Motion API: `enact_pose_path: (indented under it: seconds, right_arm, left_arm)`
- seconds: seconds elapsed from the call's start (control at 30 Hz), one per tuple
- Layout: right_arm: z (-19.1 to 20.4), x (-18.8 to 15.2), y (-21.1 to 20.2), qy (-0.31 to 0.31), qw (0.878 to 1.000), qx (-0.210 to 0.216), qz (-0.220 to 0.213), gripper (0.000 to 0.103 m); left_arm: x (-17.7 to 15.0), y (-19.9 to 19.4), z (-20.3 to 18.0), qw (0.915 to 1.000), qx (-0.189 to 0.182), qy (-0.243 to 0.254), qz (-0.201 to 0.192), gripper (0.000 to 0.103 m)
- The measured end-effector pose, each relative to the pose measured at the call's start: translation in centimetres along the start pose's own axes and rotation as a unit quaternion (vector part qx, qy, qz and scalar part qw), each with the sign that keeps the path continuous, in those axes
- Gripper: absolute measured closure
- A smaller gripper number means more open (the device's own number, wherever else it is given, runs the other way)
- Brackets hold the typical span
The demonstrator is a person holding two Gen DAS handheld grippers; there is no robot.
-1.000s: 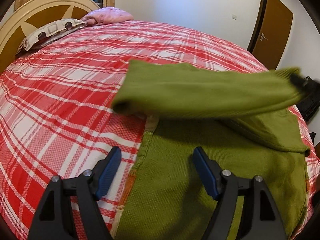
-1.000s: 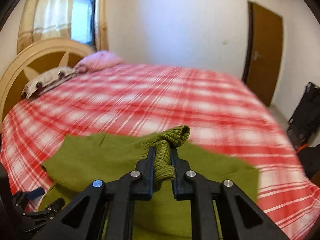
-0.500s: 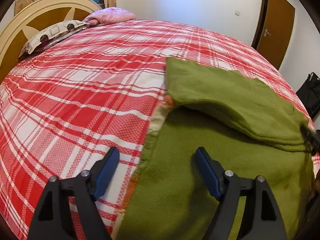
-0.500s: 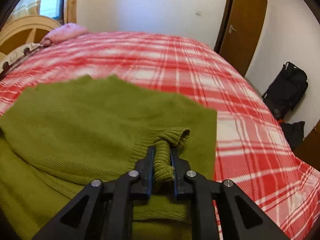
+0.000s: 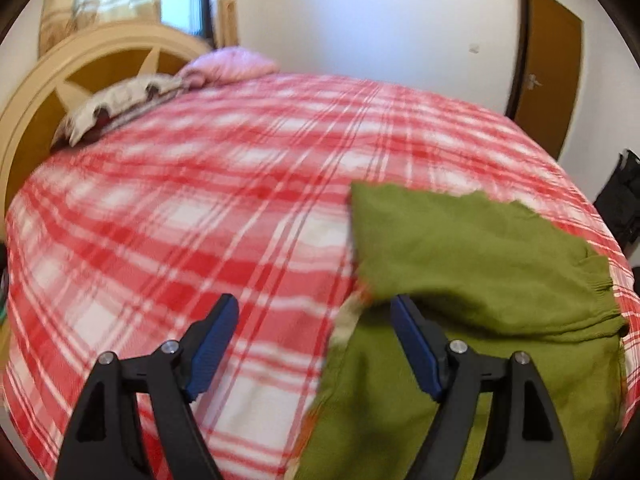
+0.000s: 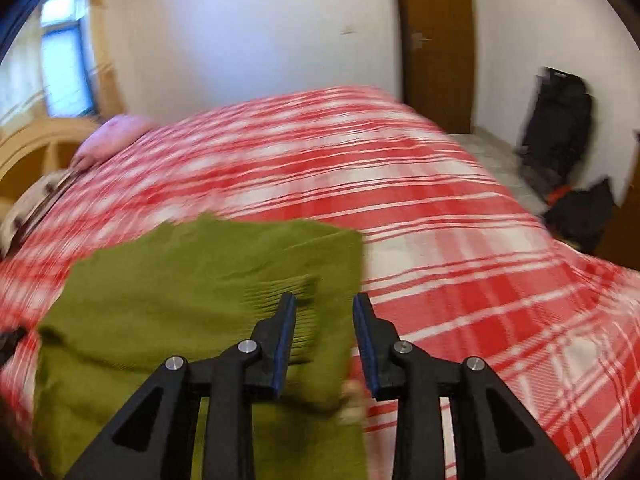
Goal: Fold small clothes
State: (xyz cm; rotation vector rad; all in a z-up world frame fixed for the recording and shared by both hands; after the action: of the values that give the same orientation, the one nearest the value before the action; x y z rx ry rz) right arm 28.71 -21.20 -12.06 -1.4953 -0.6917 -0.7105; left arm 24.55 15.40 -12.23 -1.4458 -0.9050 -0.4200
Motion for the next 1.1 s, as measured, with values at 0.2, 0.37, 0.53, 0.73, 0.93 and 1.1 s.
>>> enact_pose_path:
  seconds: [0.2, 0.37, 0.53, 0.73, 0.93, 1.1]
  right_arm:
    - [4.5, 0.2, 3.9, -0.070, 0.997, 0.027, 0.036, 0.072]
    - [2.2, -0.6, 7.1, -0.040, 0.998, -0.001, 0.058, 0.072]
    - [1.0, -0.2, 3.4, 0.005, 0.999, 0.034, 0.039, 0.072]
    - [0.2, -2.1, -6.5, -0.007, 0.995, 0.098, -0.023, 0.028]
    - [-0.5, -7.1, -12.5, -0.030, 0.990, 0.138, 0.019, 0.028]
    - [-0.4, -11.6, -16.0, -0.065, 0.980, 0.171, 0.073, 0.028]
  left_arm:
    - [1.5, 2.6, -2.0, 0.9999, 0.008, -0.002, 0.014, 0.022]
    - [0.2, 6.0, -1.1, 0.9960, 0.057, 0.008, 0.068, 0.022]
    - [0.0, 3.8, 0.4, 0.9981, 0.019, 0.007, 0.059, 0.022]
    - [-0.2, -2.0, 2.9, 0.9969, -0.047, 0.060, 0.016, 0.014]
    - [-3.3, -7.3, 6.0, 0.9854, -0.149, 0.074, 0.035, 0.012]
    - [-7.3, -10.8, 6.4, 0.9721, -0.196, 0.098, 0.082, 0.012]
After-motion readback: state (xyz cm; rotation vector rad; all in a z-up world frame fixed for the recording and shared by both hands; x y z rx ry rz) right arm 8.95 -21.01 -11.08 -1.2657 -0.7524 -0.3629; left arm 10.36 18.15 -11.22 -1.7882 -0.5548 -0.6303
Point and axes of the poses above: each gripper's, at about its wrist camera, not at the fingertips, and y roughly the way its jaws point, z to its left, x to its top, the point moved 3 cm from there along y, roughly the way its jaws point, and after that the axes turned 8 degrees about -y, right-handed, at the moved point
